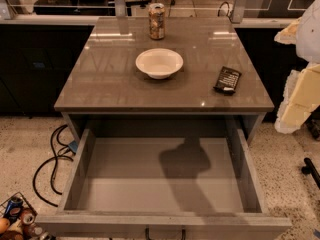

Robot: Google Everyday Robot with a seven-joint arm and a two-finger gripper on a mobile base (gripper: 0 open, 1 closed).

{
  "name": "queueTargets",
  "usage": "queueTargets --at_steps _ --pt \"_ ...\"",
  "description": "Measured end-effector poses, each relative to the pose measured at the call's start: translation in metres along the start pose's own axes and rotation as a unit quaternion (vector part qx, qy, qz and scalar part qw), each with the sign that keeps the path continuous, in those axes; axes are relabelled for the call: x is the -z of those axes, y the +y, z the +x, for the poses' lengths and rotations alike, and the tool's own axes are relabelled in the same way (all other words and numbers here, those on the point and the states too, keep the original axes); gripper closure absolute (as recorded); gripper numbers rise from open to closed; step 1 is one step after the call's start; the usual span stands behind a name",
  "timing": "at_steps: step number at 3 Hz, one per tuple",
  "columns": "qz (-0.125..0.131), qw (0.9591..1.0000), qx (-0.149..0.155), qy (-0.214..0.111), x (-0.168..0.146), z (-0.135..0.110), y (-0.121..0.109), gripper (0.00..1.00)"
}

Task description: Place orange can into top drawer

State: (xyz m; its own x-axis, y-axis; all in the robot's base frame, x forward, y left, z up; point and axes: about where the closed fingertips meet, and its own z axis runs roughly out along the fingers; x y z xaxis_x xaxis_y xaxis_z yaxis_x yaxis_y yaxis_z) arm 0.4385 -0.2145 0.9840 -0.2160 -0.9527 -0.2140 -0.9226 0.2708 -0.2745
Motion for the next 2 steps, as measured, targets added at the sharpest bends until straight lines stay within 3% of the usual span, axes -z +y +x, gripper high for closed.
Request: queueTargets --at_steps 2 --pt "0.014 0.9997 -0.007 -0.019 -0.003 -0.001 -0.017 0.0"
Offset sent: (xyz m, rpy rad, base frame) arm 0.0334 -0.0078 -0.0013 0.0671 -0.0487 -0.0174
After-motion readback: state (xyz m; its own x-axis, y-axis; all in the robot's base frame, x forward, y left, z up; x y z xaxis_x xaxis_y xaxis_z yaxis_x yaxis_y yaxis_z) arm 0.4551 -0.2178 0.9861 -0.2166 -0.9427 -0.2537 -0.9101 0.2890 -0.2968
